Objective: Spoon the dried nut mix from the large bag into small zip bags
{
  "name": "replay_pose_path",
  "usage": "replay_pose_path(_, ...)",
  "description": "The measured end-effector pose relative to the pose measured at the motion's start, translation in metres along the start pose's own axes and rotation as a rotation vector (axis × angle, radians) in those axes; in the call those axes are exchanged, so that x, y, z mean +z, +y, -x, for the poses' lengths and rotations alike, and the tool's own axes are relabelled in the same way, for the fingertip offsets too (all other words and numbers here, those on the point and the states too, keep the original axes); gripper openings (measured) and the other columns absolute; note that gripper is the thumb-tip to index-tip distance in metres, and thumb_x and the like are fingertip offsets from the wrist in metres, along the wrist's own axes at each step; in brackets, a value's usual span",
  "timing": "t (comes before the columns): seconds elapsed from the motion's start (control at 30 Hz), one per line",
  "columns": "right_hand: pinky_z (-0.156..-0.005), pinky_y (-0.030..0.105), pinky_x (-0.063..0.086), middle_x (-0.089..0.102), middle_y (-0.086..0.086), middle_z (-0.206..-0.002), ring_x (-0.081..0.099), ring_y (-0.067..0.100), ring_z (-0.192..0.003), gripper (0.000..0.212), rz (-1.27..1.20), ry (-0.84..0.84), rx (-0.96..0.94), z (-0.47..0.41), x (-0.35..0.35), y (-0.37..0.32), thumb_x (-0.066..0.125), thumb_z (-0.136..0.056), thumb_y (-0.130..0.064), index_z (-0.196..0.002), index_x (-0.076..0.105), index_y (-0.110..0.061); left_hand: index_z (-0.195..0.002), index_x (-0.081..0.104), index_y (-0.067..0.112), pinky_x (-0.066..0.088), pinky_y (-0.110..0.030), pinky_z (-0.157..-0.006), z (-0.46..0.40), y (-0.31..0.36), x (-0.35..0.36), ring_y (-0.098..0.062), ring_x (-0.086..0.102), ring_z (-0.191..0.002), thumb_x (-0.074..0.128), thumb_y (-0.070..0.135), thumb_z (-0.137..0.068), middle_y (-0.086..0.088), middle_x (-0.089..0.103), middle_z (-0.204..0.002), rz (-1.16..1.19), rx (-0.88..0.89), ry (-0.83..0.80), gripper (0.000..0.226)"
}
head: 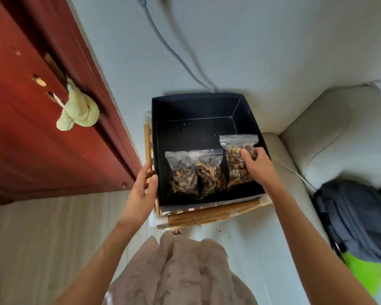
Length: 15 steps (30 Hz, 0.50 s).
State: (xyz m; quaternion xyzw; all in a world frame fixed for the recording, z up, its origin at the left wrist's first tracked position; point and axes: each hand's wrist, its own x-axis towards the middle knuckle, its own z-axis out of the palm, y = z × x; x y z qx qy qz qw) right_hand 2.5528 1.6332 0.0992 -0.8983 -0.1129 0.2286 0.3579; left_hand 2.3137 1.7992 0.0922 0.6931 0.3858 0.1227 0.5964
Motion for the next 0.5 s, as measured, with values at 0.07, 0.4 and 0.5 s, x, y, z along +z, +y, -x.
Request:
replay_pose_path(0.07, -0.086, 0.037, 0.044, 0.055, 0.013, -0.123, 0.054, 0.027, -0.106, 0.050, 0.110, -0.088, 0.074, -0.011, 0.004, 0.006, 0.044, -0.096, -0.045, -0.133, 0.039, -0.011, -0.145, 0.026, 0.033, 0.035, -0.034, -0.108, -0.008, 0.004, 0.006, -0.010, 0.044, -0.126, 0.037, 0.027, -0.100, 0.002, 0.048, -0.136, -0.004, 0.018, 0.014, 0.047)
replay_pose_path(0.4, -0.093, 0.034, 0.040, 0.051, 0.019, -0.133, 0.049, 0.033, -0.120, 0.049, 0.298, -0.329, 0.176, -0.029, 0.010, 0.018, 0.041, -0.099, -0.034, -0.135, 0.040, 0.000, -0.143, 0.033, 0.035, 0.022, -0.003, -0.097, -0.014, 0.002, 0.030, 0.006, 0.030, -0.130, 0.032, 0.029, -0.101, 0.024, 0.036, -0.141, -0.032, 0.038, 0.236, 0.042)
replay_pose_path(0.5, -0.095, 0.035, 0.041, 0.053, 0.017, -0.133, 0.051, 0.030, -0.120, 0.053, 0.348, -0.279, 0.099, -0.028, -0.008, -0.001, 0.044, -0.097, -0.040, -0.135, 0.042, -0.002, -0.142, 0.034, 0.036, 0.022, 0.008, -0.086, -0.015, 0.002, 0.030, 0.014, 0.031, -0.122, 0.032, 0.029, -0.101, 0.029, 0.037, -0.135, -0.040, 0.049, 0.260, 0.041)
